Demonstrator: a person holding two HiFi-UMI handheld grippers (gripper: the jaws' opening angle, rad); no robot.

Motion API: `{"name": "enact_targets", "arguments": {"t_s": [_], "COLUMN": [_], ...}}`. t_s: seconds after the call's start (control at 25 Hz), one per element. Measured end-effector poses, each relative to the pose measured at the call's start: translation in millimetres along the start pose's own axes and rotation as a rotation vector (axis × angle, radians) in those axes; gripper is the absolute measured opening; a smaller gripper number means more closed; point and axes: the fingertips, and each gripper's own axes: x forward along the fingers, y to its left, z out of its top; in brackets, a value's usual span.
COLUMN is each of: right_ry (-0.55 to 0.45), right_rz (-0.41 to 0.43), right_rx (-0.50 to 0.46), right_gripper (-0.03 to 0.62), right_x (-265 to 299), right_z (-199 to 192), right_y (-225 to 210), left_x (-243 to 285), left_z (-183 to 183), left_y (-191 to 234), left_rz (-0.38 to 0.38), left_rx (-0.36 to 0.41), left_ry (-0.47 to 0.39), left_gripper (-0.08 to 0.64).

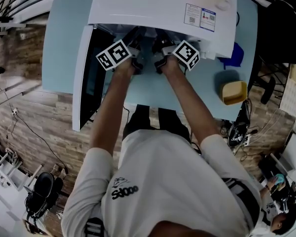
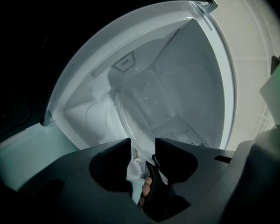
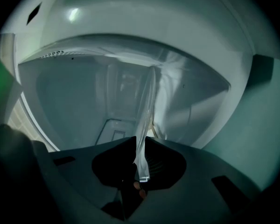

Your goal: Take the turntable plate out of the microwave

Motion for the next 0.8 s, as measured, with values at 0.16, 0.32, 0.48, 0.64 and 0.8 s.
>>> {"name": "enact_targets", "arguments": {"t_s": [0.16, 0.32, 0.48, 0.64, 0.8], "right_ry": [-0.003, -0.018, -0.022, -0.006, 0.012], "right_rz": [0.012, 0.011, 0.028, 0.039, 0.034], "right_rx": [0.084, 0.098, 0.112, 0.101, 0.087], "right_gripper": [0.031, 0.031, 0.031, 0.031, 0.031], "right_x": [-6, -14, -19, -20, -21], "right_z": [0, -3, -9, -12, -13], "right_y": [-5, -7, -1, 4, 4], "left_x": [-1, -6, -3, 5, 4], "left_z": [-7, -13, -19, -21, -22], "left_y": [3, 5, 4, 2, 0], "left_rz": [0.008, 0.013, 0.006, 0.006, -0.01], "left_rx": [-0.041, -0.1, -0.182, -0.189, -0.209], "left_ry": [0.003, -0.022, -0.027, -0.014, -0.018], "left_gripper": [0.17, 0.148, 0.154, 0.13, 0.088]}}
